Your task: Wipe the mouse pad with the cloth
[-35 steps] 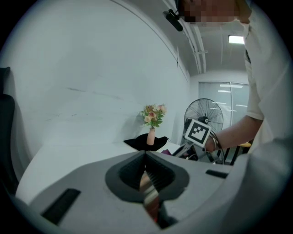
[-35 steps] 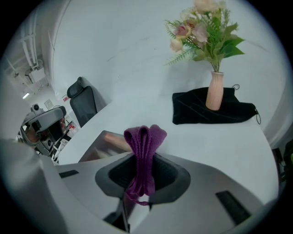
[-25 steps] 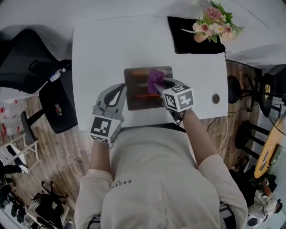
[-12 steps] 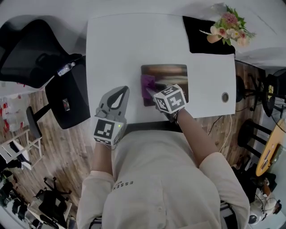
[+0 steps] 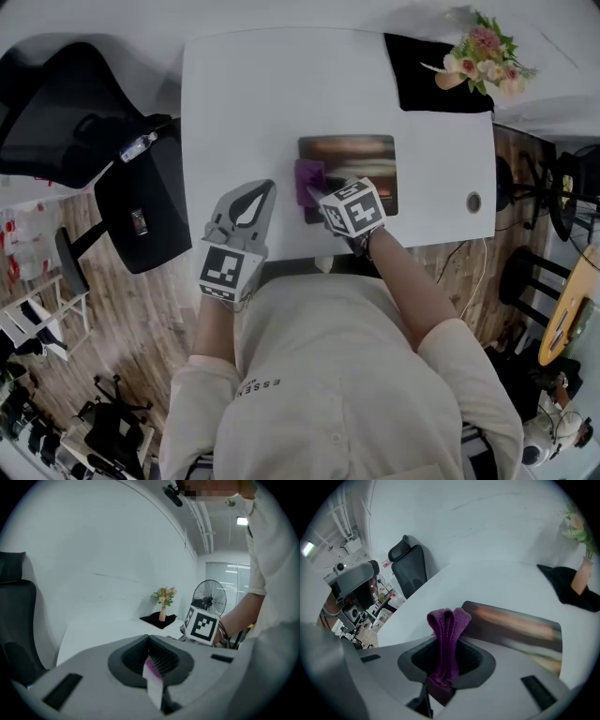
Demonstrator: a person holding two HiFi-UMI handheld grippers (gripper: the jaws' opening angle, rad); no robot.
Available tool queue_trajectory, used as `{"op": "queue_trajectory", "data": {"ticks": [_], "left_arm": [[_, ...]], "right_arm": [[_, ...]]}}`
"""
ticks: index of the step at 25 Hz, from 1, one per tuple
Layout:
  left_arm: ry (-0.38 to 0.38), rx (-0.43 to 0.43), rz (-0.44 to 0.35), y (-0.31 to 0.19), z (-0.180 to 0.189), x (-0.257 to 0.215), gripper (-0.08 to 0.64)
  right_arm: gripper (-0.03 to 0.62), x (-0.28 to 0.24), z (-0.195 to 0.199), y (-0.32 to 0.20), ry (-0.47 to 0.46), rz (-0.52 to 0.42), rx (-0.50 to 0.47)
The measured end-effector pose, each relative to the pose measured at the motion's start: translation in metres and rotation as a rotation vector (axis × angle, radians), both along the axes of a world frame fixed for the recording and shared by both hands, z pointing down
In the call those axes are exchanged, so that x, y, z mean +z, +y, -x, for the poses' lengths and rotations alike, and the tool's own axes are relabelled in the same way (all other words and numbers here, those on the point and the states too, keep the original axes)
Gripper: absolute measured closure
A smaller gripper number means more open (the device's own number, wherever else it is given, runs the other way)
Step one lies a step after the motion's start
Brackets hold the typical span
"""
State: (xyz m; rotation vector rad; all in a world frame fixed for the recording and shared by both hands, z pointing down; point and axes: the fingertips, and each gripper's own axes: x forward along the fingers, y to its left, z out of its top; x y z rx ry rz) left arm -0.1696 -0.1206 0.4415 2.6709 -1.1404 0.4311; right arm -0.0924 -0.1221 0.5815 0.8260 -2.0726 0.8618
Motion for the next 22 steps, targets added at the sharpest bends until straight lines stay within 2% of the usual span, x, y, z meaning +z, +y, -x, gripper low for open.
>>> {"op": "queue_trajectory", "data": {"ticks": [6,15,22], "left_arm": [[0.041,-0.004,0.008,-0.003,-0.026,0.000,0.558],[-0.003,-0.001,0.002,-0.025,-0.061,0.000,0.558],[-0.022,0.021,-0.025,-0.031,-0.110,-0.002,0.558]], "right_arm": [[0.495,0.002,-0.022,-0.001,-0.029,0.017,0.010],[0.492,0.003,-0.072,-0.010,-0.021,0.030,0.017],[0.492,0.006,-0.123,-0.017,0.009,0.042,0.031]]}}
